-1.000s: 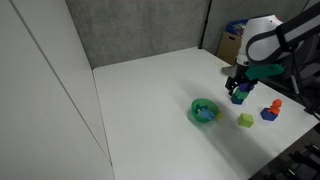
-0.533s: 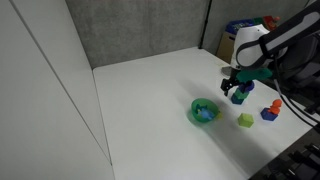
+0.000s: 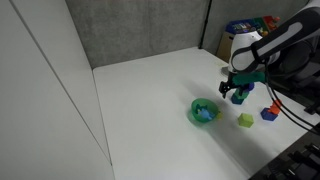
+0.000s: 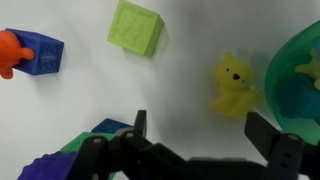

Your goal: Pick up the yellow toy, then place it in the bowl

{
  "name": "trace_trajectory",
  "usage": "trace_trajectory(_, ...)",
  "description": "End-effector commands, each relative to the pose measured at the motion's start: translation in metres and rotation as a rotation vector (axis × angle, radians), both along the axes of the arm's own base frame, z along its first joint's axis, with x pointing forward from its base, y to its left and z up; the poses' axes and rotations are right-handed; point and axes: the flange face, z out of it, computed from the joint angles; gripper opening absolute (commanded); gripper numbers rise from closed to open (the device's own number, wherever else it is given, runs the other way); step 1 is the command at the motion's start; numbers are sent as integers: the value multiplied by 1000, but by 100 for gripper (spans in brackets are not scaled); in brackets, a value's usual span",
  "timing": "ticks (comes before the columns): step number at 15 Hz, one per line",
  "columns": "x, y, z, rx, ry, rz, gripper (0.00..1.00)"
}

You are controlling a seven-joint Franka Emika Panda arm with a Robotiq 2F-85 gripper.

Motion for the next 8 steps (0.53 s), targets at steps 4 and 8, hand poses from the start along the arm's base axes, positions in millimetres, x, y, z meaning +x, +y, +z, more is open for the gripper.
trace_trajectory(4, 6, -5, -11, -17, -55, -42, 100)
trace_trajectory(8, 4, -6, -33, 6, -86, -79, 100)
